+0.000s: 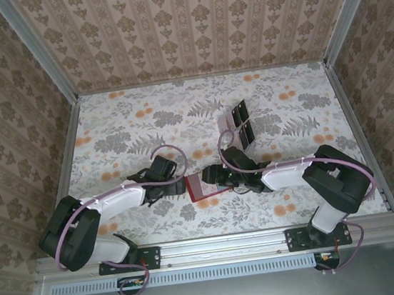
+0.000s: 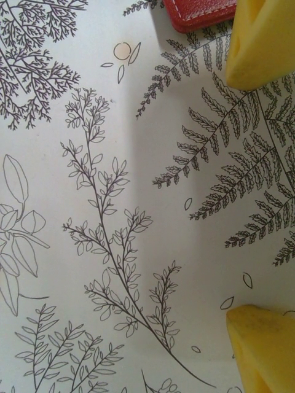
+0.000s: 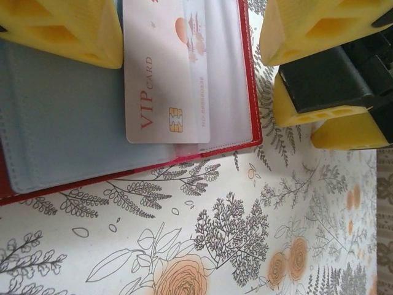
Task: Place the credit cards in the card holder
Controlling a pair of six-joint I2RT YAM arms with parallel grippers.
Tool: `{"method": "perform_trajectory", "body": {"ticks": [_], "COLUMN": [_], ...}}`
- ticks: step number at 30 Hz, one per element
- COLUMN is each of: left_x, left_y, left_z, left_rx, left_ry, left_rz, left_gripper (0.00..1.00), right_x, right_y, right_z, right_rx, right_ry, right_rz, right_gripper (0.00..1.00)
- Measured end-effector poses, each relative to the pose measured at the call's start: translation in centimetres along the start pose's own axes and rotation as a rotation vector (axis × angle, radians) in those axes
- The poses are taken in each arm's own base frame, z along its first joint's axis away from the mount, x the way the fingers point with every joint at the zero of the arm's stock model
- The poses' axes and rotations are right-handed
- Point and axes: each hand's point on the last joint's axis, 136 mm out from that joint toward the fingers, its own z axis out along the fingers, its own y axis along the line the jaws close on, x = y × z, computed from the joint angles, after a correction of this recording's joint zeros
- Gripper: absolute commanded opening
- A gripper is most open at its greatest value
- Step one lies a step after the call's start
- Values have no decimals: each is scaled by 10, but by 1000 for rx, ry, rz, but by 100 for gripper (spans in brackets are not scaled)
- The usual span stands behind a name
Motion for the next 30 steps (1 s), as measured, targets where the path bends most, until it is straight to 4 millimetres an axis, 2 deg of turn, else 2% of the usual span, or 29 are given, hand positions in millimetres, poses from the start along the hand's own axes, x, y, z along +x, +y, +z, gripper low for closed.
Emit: {"method": "perform_trajectory", "body": {"ticks": [4,6,8,10,13,16,24,30], "left_x": [0,0,0,0,0,0,1,1], "left_y": [0,0,0,0,0,-2,-2,-4], "left_z": [0,0,0,0,1,1,4,5], "left_rx": [1,1,1,1,-1,-2,-38,-52], "left_ry": [0,0,0,1,2,5,3,4], "left_rz": [0,0,0,1,1,4,23,31], "left_gripper": [100,100,100,100,100,100,100,100], "right_x": [-4,-7,-13,-20,-26,-27,-16,-11], "right_y": [3,6,11,14,14,9,-17,-27], "right_z": [-7,-11,-16,-19,-22,-23,-15,-4], "right_rx": [24,36,52,77,122,172,277,312], "right_ry": [2,-2,-12,-22,-23,-11,48,80], "right_rz": [-35,-52,-74,-101,-131,-155,-185,-185], "right_gripper": [62,59,48,31,16,5,2,2]}}
